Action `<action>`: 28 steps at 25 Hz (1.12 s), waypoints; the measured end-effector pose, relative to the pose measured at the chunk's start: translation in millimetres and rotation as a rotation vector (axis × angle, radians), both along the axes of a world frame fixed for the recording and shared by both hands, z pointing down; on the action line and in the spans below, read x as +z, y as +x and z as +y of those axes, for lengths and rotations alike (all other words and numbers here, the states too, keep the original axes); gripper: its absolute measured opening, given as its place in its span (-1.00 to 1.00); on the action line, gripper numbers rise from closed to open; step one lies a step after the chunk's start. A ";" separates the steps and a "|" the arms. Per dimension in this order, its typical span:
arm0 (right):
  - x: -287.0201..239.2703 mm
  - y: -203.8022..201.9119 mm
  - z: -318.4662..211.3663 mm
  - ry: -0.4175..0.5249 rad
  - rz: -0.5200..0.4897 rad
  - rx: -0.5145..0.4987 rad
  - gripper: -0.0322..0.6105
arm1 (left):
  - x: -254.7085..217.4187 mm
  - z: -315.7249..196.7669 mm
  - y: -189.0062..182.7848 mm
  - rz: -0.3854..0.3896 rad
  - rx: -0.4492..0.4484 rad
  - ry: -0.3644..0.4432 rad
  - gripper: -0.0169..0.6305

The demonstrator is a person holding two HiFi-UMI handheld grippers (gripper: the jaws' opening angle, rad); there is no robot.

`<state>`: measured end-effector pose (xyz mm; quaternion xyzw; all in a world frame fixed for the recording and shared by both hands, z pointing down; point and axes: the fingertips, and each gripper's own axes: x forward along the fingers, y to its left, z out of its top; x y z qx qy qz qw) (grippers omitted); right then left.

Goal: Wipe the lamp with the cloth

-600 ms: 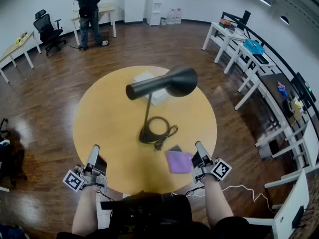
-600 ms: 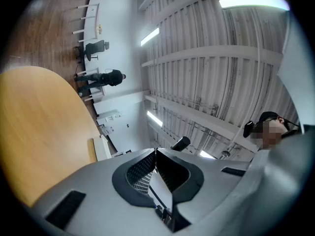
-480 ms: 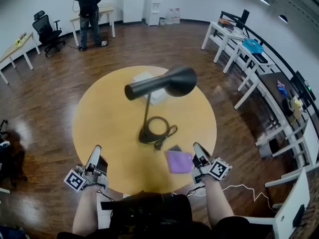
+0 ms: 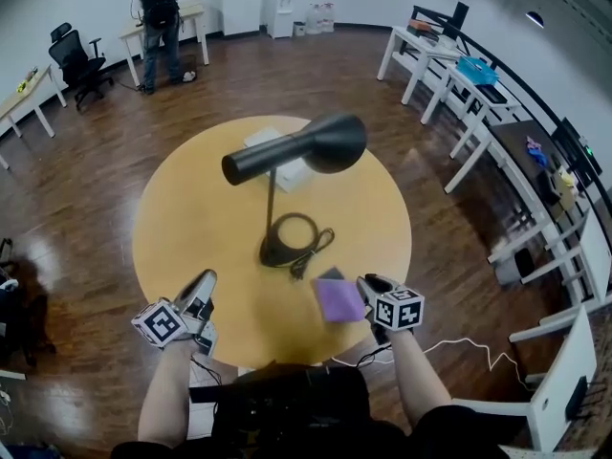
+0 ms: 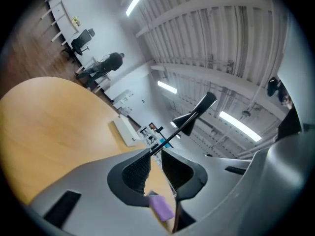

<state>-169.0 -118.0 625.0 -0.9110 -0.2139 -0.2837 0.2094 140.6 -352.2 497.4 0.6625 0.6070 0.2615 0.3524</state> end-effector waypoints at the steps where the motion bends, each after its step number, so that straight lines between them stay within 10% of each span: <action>1: 6.7 1.4 -2.2 0.001 -0.035 -0.021 -0.57 | 11.0 4.5 2.5 -0.007 -0.016 0.066 -0.74; 5: 29.1 5.6 -12.0 0.037 -0.118 -0.052 -0.32 | 46.4 12.8 2.3 0.013 -0.031 0.277 -0.74; 14: 75.5 6.6 -29.1 -0.003 -0.351 -0.136 -0.14 | 88.7 26.1 -38.0 0.054 0.136 0.437 -0.40; 17: 92.8 7.9 -35.6 0.003 -0.429 -0.166 0.14 | 90.4 23.5 -41.7 0.053 0.131 0.452 -0.40; 28: 123.6 10.6 -36.5 0.018 -0.521 -0.188 0.10 | 101.6 16.4 -61.5 0.052 0.206 0.466 -0.40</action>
